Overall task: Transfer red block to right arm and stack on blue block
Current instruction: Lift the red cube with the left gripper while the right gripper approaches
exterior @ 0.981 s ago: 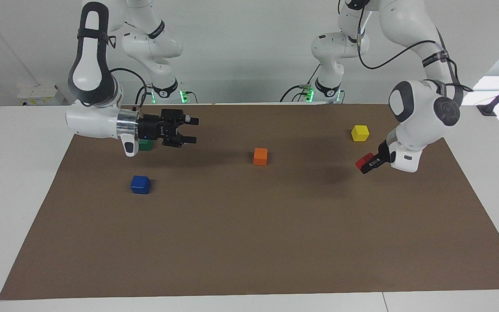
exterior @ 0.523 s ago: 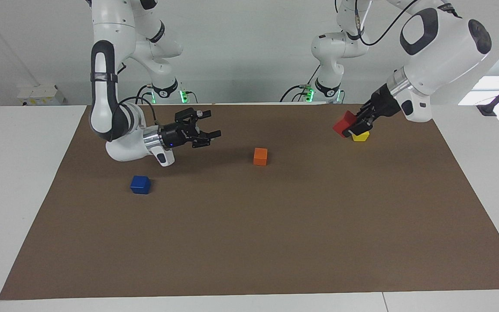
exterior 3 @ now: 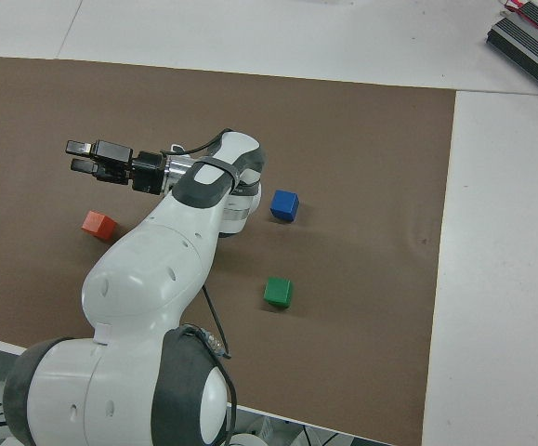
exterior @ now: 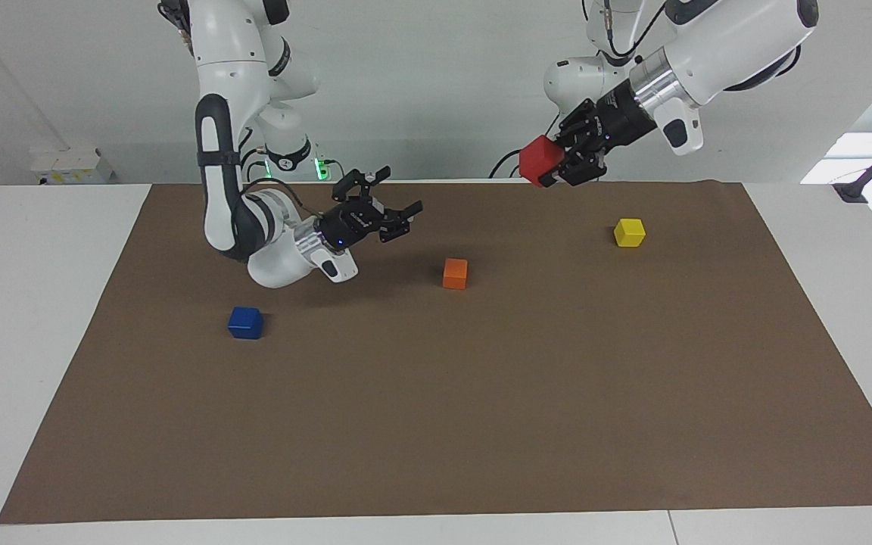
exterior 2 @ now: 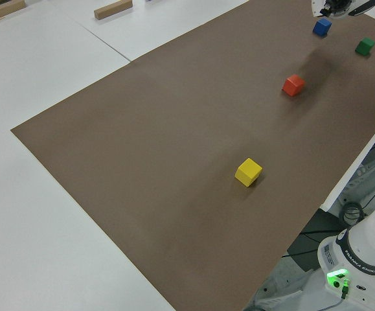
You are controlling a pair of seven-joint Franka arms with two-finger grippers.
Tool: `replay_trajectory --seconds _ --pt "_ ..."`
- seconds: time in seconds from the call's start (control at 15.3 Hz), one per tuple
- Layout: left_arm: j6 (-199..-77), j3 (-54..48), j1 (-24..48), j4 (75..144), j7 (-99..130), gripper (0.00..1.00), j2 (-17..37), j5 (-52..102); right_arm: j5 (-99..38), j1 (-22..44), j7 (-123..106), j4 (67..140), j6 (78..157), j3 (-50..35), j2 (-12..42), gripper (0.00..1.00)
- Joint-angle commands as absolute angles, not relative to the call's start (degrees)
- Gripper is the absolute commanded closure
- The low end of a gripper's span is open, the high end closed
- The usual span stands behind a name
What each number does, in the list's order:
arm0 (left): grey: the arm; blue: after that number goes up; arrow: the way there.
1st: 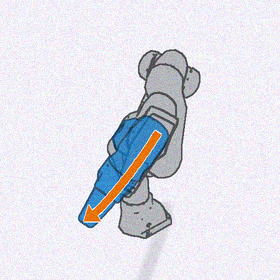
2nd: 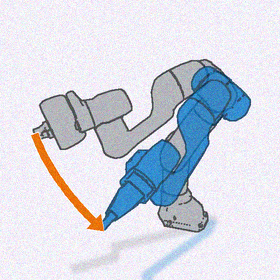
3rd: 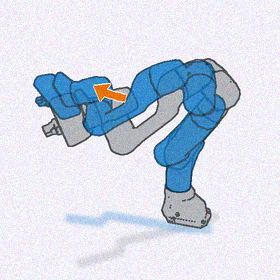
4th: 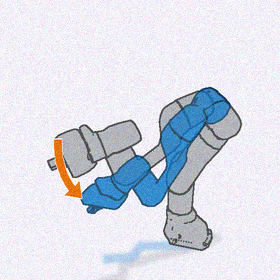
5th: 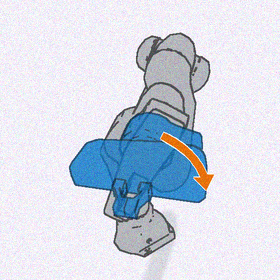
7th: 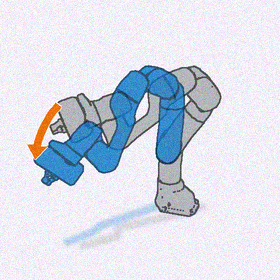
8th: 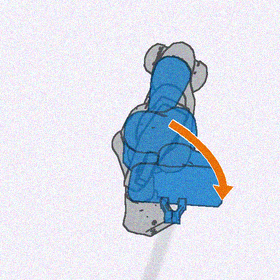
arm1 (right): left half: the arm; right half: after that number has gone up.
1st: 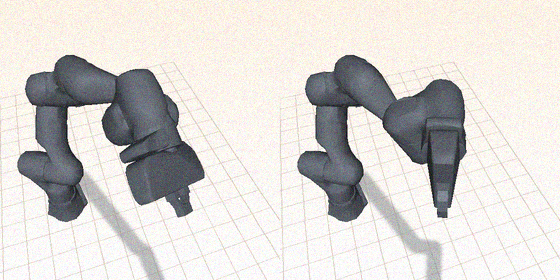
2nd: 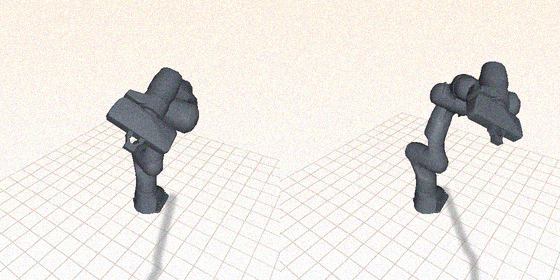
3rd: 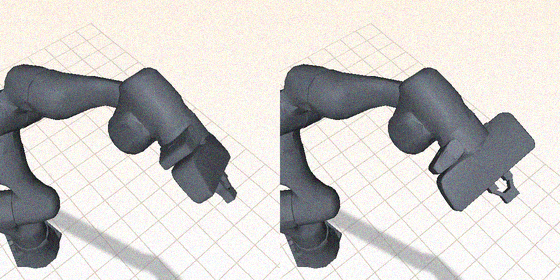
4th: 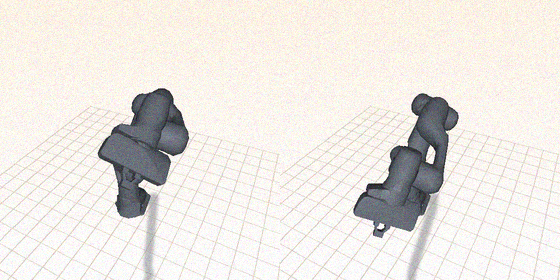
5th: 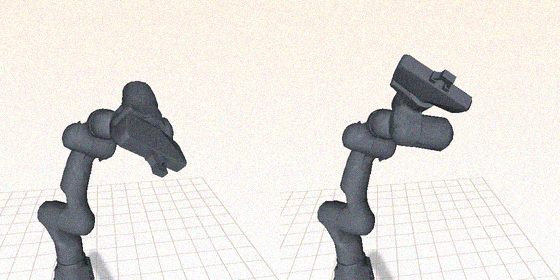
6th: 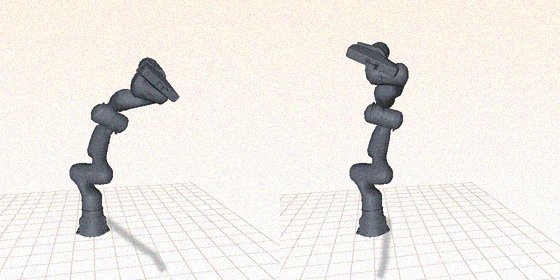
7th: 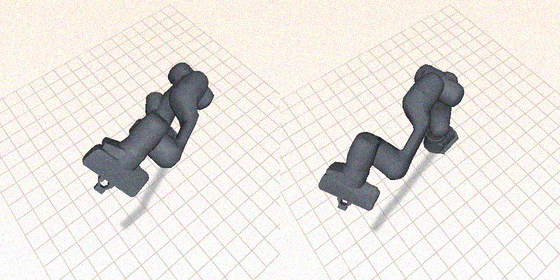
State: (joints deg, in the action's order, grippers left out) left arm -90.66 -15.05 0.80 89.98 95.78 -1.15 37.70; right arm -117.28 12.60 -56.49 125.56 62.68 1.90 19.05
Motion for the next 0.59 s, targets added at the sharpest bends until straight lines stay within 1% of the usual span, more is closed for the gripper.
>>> replay_trajectory --seconds 0.0,0.13,0.33,0.39,0.52 --pt "-101.2 -14.9 6.2 97.4 105.0 1.0 -5.5 39.6 -124.8 15.7 -60.5 125.8 58.7 1.8 22.4 0.0" --pt "-109.0 -14.9 9.0 102.8 109.8 1.0 -7.5 39.7 -128.8 18.4 -61.0 125.8 57.2 1.8 22.9 0.0" --pt "-110.7 -14.9 11.6 104.7 110.0 1.0 -8.3 40.4 -133.5 22.0 -63.5 124.3 53.1 1.8 26.5 0.0" --pt "-111.7 -14.9 12.6 105.3 110.0 1.0 -8.9 40.4 -133.5 22.7 -64.3 123.8 52.7 1.8 27.2 0.0" --pt "-115.9 -14.9 14.8 108.6 110.0 1.0 -10.4 40.4 -133.4 22.9 -64.4 123.8 53.2 1.8 27.2 0.0"
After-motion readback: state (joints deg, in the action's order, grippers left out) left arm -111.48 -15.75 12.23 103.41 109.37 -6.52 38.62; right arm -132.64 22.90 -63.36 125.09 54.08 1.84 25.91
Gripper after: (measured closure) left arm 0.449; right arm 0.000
